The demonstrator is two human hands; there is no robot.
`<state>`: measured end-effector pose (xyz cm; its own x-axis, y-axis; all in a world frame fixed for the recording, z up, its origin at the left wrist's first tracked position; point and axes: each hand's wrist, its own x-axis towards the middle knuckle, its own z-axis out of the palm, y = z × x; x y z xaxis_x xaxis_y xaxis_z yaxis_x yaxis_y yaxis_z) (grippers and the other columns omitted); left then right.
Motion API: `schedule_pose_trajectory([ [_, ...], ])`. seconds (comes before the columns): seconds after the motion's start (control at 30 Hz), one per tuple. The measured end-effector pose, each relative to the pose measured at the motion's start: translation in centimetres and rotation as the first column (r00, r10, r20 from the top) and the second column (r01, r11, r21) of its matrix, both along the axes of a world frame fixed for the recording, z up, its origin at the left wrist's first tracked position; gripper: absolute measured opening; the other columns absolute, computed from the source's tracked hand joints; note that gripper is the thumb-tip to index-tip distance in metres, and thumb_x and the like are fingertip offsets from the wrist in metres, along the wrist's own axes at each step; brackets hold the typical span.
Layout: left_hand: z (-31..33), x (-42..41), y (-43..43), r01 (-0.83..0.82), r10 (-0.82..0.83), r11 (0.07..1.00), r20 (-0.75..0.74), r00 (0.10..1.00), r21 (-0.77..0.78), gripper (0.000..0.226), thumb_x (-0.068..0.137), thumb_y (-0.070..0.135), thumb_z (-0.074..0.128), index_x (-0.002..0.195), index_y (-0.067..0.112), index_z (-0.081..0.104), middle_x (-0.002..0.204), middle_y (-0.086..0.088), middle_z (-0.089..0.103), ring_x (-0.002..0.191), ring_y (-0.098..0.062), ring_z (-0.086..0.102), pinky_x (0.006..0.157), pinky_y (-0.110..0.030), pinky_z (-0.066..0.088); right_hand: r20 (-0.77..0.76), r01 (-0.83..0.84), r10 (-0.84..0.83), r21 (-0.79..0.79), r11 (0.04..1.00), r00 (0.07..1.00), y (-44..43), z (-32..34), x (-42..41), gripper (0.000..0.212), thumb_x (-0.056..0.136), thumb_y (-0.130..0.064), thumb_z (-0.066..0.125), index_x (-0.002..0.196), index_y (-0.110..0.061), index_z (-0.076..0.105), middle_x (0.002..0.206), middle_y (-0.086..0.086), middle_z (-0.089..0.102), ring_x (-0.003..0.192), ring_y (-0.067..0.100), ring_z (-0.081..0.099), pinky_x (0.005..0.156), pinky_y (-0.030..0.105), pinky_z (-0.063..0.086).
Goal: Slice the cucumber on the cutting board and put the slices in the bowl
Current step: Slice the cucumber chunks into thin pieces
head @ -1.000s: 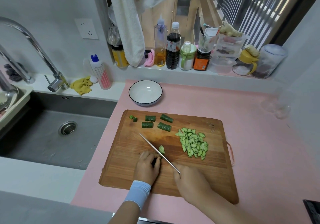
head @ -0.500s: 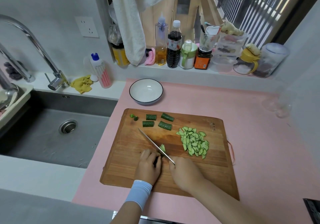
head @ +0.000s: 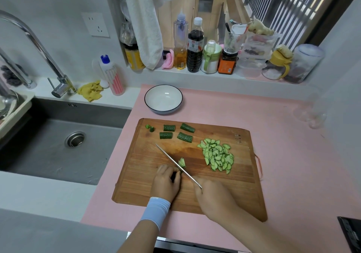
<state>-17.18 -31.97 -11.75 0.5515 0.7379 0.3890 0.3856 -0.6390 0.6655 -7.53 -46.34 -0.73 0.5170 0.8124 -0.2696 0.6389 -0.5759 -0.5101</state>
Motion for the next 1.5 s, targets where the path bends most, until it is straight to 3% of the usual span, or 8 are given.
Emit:
schedule_pose_trajectory([
  [0.13,0.1,0.0,0.0,0.002,-0.002,1.000,0.004,1.000,-0.011,0.008,0.079,0.013,0.065,0.071,0.011,0.063,0.075,0.000,0.058,0.075,-0.013,0.049,0.077,-0.015,0.038,-0.036,-0.003,0.002,-0.041,0.999,0.999,-0.7,0.0,0.0,0.026,0.102,-0.030,0.041,0.085,-0.034,0.060,0.069,-0.012,0.047,0.070,0.016,0.047,0.061,0.030,0.034],
  [0.23,0.1,-0.1,0.1,0.009,-0.008,0.999,0.011,1.000,-0.034,0.014,0.082,0.020,0.059,0.073,0.012,0.065,0.076,0.002,0.060,0.075,-0.014,0.052,0.076,-0.017,0.041,-0.058,-0.004,0.001,-0.060,0.998,0.998,-0.2,-0.1,0.2,0.041,0.102,-0.031,0.040,0.064,-0.044,0.034,0.062,-0.010,0.046,0.065,0.015,0.047,0.050,0.024,0.029],
  [0.5,-0.2,-0.3,-0.3,0.004,-0.004,0.999,-0.015,1.000,-0.051,0.016,0.085,0.021,0.056,0.079,0.010,0.067,0.082,0.001,0.058,0.081,-0.015,0.052,0.083,-0.013,0.038,-0.036,-0.003,0.000,-0.088,0.996,0.999,2.0,-0.5,0.3,0.023,0.101,-0.031,0.041,0.091,-0.026,0.061,0.081,0.001,0.068,0.077,0.026,0.062,0.066,0.034,0.045],
  [0.67,-0.1,-0.2,-0.3,-0.002,0.001,0.999,-0.026,1.000,-0.046,0.008,0.079,0.004,0.072,0.080,0.010,0.066,0.082,0.000,0.057,0.082,-0.014,0.050,0.081,-0.013,0.037,-0.050,0.006,-0.011,-0.093,0.996,0.999,2.0,-0.8,0.5,0.023,0.101,-0.032,0.041,0.085,-0.030,0.056,0.078,-0.001,0.067,0.079,0.027,0.064,0.063,0.030,0.040],
  [0.9,0.0,-0.1,-0.4,-0.018,0.017,0.999,-0.020,1.000,-0.046,0.006,0.080,0.013,0.066,0.075,0.012,0.063,0.079,0.001,0.057,0.076,-0.016,0.053,0.078,-0.025,0.045,-0.002,-0.006,0.006,-0.066,0.998,1.000,0.8,-0.8,0.2,0.026,0.101,-0.034,0.038,0.108,-0.031,0.063,0.090,0.001,0.071,0.084,0.026,0.065,0.068,0.033,0.046],
  [1.13,0.5,0.0,-0.4,-0.040,0.039,0.998,-0.026,0.999,-0.039,0.020,0.073,0.000,0.078,0.072,0.013,0.062,0.074,0.002,0.055,0.073,-0.011,0.047,0.077,-0.018,0.040,-0.011,-0.016,0.016,-0.059,0.998,1.000,-1.3,-0.2,0.2,0.037,0.102,-0.032,0.040,0.066,-0.037,0.035,0.067,-0.009,0.052,0.071,0.020,0.058,0.062,0.032,0.039],
  [1.33,0.5,-0.3,-0.3,-0.037,0.035,0.998,-0.036,0.999,-0.045,0.021,0.074,0.002,0.078,0.072,0.014,0.061,0.075,0.003,0.055,0.072,-0.014,0.050,0.080,-0.026,0.045,0.004,-0.043,0.043,-0.062,0.997,0.999,-1.4,0.3,0.2,0.040,0.103,-0.031,0.040,0.064,-0.038,0.034,0.063,-0.010,0.049,0.065,0.017,0.054,0.060,0.033,0.042],
  [1.5,0.6,-0.3,-0.2,-0.019,0.015,0.997,-0.039,0.999,-0.080,0.018,0.074,0.001,0.077,0.073,0.013,0.063,0.077,0.003,0.058,0.073,-0.015,0.054,0.077,-0.017,0.042,-0.028,-0.026,0.024,-0.089,0.996,0.999,0.1,0.1,0.1,0.039,0.103,-0.031,0.041,0.065,-0.037,0.037,0.061,-0.010,0.048,0.072,0.022,0.060,0.062,0.031,0.040],
])
